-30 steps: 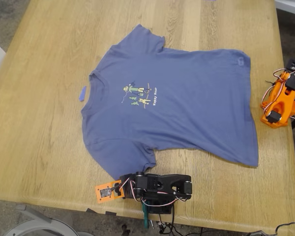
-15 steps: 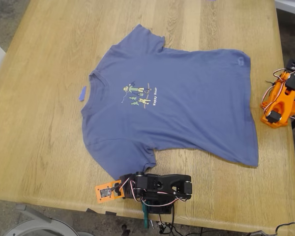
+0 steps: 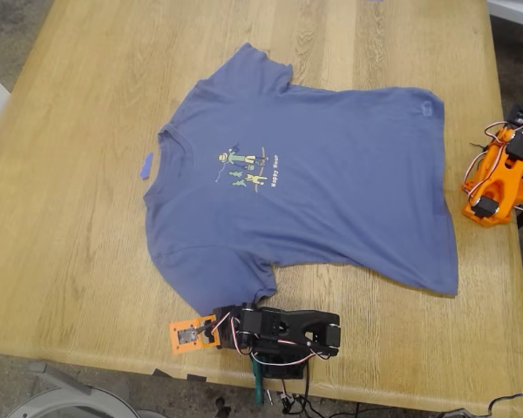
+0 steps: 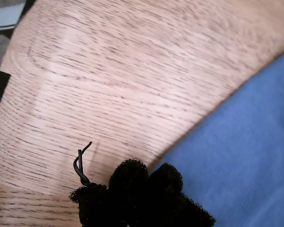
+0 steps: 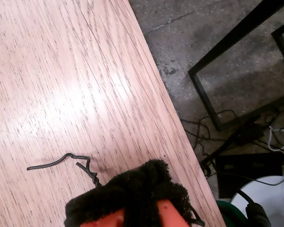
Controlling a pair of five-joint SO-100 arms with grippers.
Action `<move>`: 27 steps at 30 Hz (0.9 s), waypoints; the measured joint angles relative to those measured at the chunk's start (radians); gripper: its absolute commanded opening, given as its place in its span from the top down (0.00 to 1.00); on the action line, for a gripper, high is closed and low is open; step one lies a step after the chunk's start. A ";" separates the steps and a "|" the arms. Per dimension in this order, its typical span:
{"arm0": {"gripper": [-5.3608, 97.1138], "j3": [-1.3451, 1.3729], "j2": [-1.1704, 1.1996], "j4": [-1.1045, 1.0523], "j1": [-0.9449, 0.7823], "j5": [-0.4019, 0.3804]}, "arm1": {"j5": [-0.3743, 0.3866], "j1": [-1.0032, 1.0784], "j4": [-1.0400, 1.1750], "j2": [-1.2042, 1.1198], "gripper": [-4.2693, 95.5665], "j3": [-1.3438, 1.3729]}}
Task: Fold a T-shirt
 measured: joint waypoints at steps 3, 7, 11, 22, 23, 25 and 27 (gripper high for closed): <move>0.95 0.000 0.000 -0.002 0.006 -0.023 | 0.000 0.000 0.000 0.000 0.94 0.000; 0.95 0.000 0.000 -0.015 0.064 -0.143 | -0.002 0.000 0.000 0.000 0.88 0.000; 0.95 0.002 0.000 -0.160 0.107 -0.244 | -0.009 0.000 -0.109 -0.006 0.82 0.000; 0.86 0.005 0.000 -0.575 0.206 -0.282 | 0.178 -0.146 -0.262 -0.006 0.78 -0.109; 0.82 0.005 0.000 -0.578 0.221 -0.279 | 0.193 -0.167 -0.258 -0.006 0.77 -0.129; 0.69 -0.005 0.000 -0.578 0.265 -0.252 | 0.215 -0.216 -0.256 -0.006 0.74 -0.173; 0.69 -0.034 0.000 -0.578 0.308 -0.193 | 0.222 -0.275 -0.256 -0.006 0.74 -0.222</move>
